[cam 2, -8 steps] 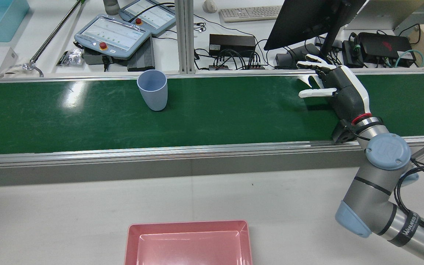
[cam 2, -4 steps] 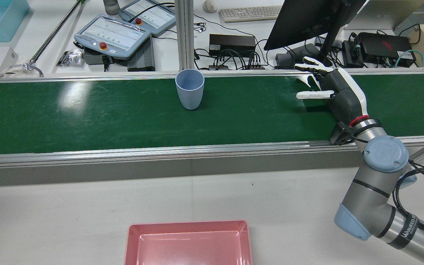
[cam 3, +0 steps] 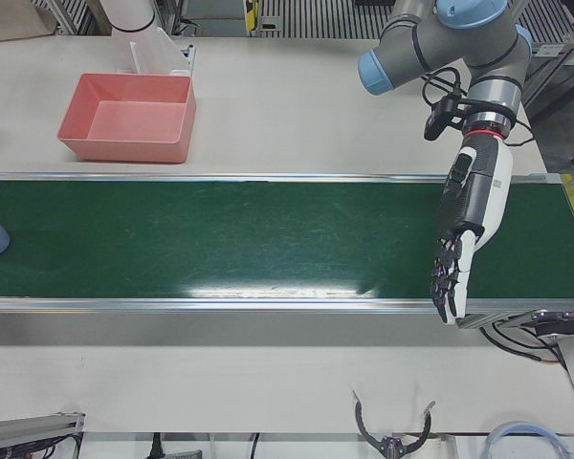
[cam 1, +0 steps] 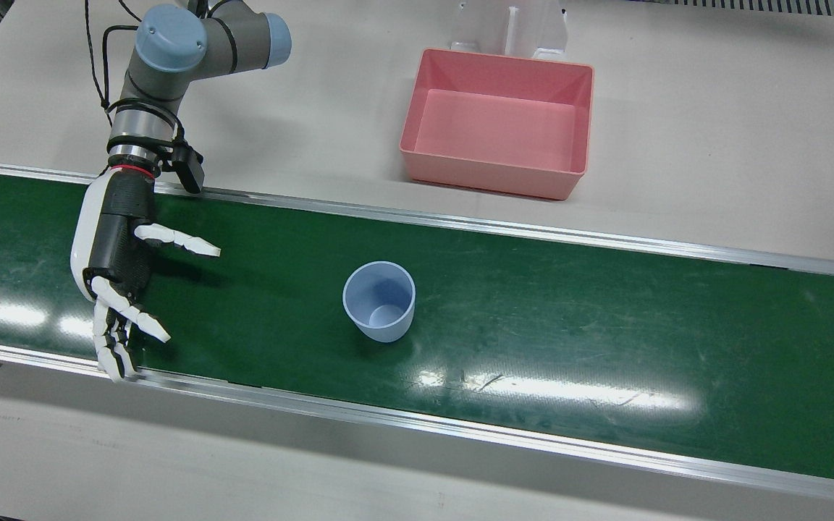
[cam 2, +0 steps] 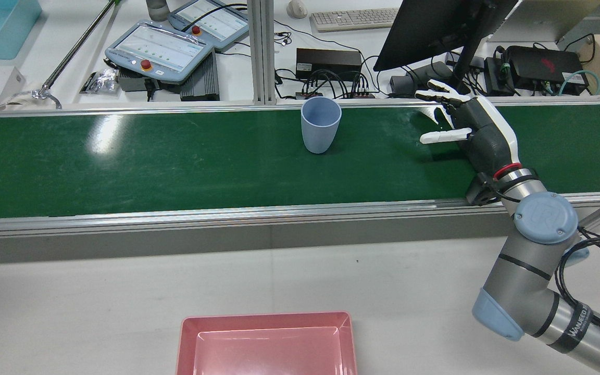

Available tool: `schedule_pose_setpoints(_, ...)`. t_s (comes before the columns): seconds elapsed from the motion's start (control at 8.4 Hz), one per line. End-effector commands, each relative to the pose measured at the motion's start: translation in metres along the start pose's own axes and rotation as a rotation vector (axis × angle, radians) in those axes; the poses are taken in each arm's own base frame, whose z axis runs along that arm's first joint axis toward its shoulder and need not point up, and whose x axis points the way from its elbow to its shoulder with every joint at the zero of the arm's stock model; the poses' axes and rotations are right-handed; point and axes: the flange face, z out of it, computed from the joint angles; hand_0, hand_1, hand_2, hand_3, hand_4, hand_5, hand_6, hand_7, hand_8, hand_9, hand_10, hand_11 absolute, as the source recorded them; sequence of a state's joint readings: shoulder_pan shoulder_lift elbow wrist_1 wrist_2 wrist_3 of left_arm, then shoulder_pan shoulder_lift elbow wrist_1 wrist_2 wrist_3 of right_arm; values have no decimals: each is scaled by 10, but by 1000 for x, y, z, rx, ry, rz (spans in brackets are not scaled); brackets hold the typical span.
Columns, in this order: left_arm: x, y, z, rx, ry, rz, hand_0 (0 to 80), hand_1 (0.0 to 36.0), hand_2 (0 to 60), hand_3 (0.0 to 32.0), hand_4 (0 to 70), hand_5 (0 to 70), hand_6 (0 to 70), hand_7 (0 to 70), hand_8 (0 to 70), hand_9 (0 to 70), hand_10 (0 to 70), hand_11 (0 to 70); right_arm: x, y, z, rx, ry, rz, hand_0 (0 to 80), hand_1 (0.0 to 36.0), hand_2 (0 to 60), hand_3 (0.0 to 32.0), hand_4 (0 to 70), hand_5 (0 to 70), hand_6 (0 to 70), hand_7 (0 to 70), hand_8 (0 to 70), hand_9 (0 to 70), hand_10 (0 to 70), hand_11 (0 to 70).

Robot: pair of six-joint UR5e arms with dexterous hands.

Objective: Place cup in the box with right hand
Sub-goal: 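Hold the open right hand still as the blue cup approaches, then close the right hand around the pale blue cup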

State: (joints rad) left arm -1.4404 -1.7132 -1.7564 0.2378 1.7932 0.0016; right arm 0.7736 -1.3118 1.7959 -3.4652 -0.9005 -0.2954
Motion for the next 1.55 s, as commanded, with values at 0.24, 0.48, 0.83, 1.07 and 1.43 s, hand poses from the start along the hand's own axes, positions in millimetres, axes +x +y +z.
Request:
schedule_pose_setpoints(0.24, 0, 0, 0, 0, 0, 0, 0, 0, 0, 0, 0, 0, 0, 0, 0, 0, 0, 0, 6, 6, 1, -9, 7, -4, 555, 192, 107, 0, 209, 65, 58, 201, 97, 180, 4, 25)
schedule_pose_setpoints(0.48, 0, 0, 0, 0, 0, 0, 0, 0, 0, 0, 0, 0, 0, 0, 0, 0, 0, 0, 6, 8, 1, -12, 8, -10, 572, 167, 28, 0, 245, 64, 58, 203, 98, 180, 0, 20)
schedule_pose_setpoints(0.83, -1, 0, 0, 0, -1, 0, 0, 0, 0, 0, 0, 0, 0, 0, 0, 0, 0, 0, 5, 4, -1, -4, 7, -16, 574, 170, 28, 0, 262, 65, 61, 215, 102, 187, 3, 23)
schedule_pose_setpoints(1.07, 0, 0, 0, 0, 0, 0, 0, 0, 0, 0, 0, 0, 0, 0, 0, 0, 0, 0, 1, 0, -3, 31, 7, -51, 582, 172, 2, 0, 331, 68, 75, 273, 129, 233, 24, 53)
schedule_pose_setpoints(1.43, 0, 0, 0, 0, 0, 0, 0, 0, 0, 0, 0, 0, 0, 0, 0, 0, 0, 0, -22, 6, -5, 32, -24, -49, 554, 352, 600, 0, 700, 139, 350, 700, 573, 700, 312, 457)
